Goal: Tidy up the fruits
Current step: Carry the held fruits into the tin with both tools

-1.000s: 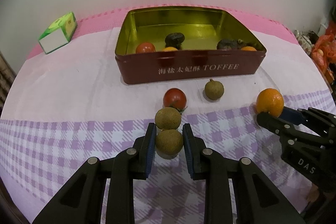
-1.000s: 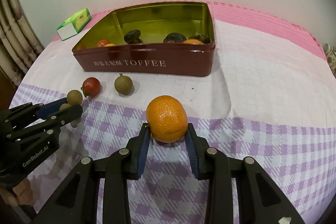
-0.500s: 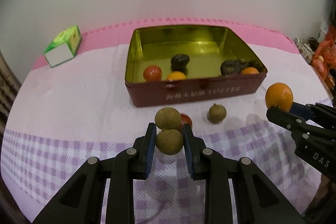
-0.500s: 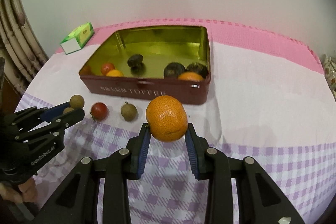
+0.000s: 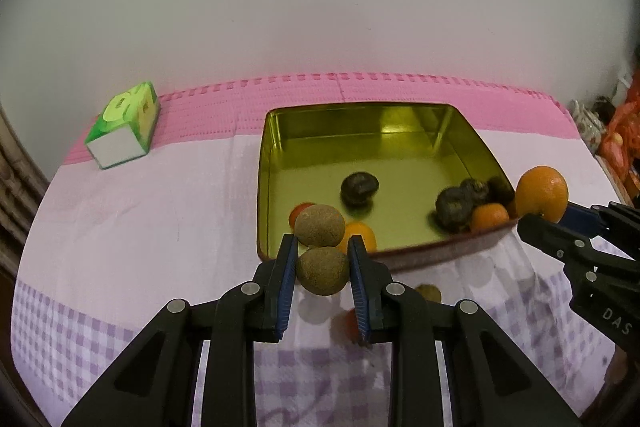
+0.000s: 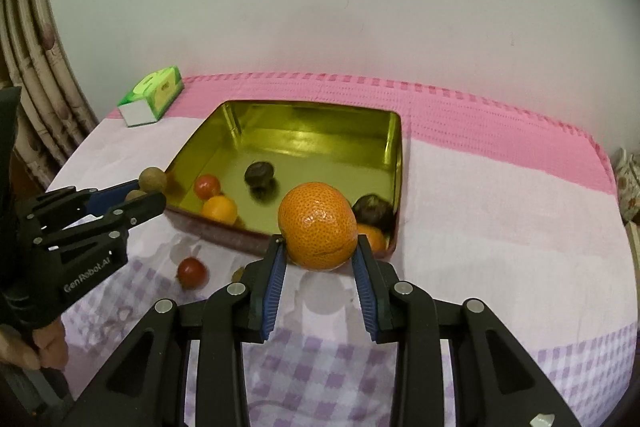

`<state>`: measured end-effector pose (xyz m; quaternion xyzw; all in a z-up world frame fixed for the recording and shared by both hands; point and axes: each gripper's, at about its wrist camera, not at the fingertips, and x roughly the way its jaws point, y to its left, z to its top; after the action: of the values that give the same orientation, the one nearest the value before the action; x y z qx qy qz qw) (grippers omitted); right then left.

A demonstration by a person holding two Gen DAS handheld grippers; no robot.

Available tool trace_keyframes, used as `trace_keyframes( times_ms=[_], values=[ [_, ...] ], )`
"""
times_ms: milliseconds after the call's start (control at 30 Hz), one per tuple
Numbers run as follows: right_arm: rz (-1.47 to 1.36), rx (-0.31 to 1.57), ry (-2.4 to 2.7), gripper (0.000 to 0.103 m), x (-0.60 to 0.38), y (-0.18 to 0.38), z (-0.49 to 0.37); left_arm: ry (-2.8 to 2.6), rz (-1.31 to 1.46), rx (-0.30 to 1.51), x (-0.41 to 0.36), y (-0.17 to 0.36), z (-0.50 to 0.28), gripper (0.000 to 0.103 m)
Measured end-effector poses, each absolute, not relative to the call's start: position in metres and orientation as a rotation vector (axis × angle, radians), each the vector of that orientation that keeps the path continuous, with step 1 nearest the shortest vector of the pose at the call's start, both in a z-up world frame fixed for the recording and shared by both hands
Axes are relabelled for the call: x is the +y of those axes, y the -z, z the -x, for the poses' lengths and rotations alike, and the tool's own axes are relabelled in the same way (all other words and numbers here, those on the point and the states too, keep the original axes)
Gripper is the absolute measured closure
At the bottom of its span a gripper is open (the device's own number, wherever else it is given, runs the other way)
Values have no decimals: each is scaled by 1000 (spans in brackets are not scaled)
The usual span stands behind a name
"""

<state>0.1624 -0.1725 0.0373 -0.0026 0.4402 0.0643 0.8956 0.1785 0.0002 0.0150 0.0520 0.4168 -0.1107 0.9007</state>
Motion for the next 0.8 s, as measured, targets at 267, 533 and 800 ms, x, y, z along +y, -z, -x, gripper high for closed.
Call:
trace_keyframes(
  times_ms=[267, 533, 800],
  values=[
    [-1, 949, -127, 72, -178, -25, -183, 231, -89, 898, -4, -8, -201, 76],
    [2, 979, -130, 72, -175, -12, -201, 233, -115, 916, -15, -1, -217, 76],
    [-2, 1006, -130, 72, -177, -2, -212, 235, -148, 931, -23, 10, -225, 76]
  ],
)
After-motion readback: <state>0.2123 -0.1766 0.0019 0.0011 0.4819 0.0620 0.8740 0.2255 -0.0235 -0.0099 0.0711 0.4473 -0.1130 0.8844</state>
